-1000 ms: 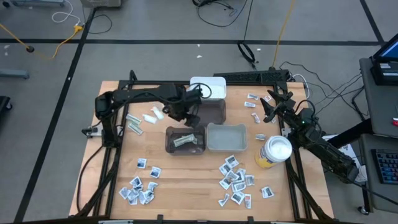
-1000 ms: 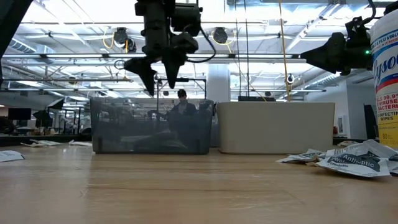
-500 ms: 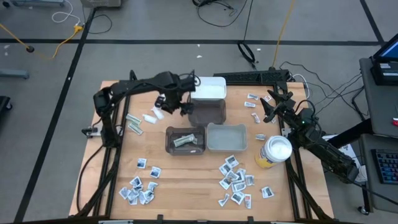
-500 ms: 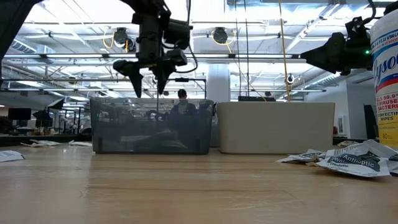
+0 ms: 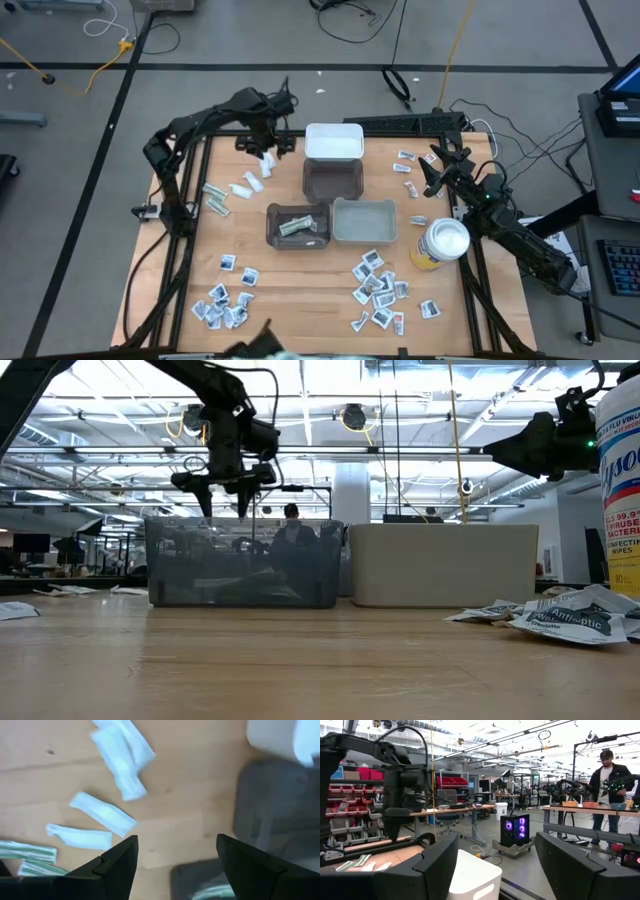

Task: Pick & Place First Aid Supplies
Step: Put the white bandage into the bottom black bin

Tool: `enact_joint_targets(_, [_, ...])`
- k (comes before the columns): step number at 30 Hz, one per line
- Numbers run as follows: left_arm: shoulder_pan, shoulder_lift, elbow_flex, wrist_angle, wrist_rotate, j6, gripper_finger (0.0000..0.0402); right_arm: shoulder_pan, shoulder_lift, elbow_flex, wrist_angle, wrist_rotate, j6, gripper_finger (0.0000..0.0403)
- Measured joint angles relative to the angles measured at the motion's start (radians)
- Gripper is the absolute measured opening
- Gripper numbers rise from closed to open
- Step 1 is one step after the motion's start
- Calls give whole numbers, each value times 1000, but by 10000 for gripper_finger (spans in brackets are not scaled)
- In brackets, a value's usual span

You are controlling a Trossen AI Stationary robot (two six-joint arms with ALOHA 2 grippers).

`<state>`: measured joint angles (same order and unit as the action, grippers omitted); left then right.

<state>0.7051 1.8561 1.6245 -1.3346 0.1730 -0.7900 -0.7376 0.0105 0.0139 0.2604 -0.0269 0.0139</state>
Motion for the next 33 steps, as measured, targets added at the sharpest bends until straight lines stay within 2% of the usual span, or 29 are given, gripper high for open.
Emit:
enact_joint_targets(8, [127, 0, 0, -2, 0, 37, 255, 0, 0, 0, 0, 0, 0, 263])
enact_joint_targets(14, [184, 0, -18, -12, -4, 58, 263, 0, 0, 0, 0, 0, 0, 263])
enact_joint_targets(25, [129, 8, -245, 177, 30, 39, 267, 0, 0, 0, 0, 0, 0, 263])
enact_joint_targets(33, [96, 76, -300, 283, 36, 31, 267, 0, 0, 0, 0, 0, 0, 263])
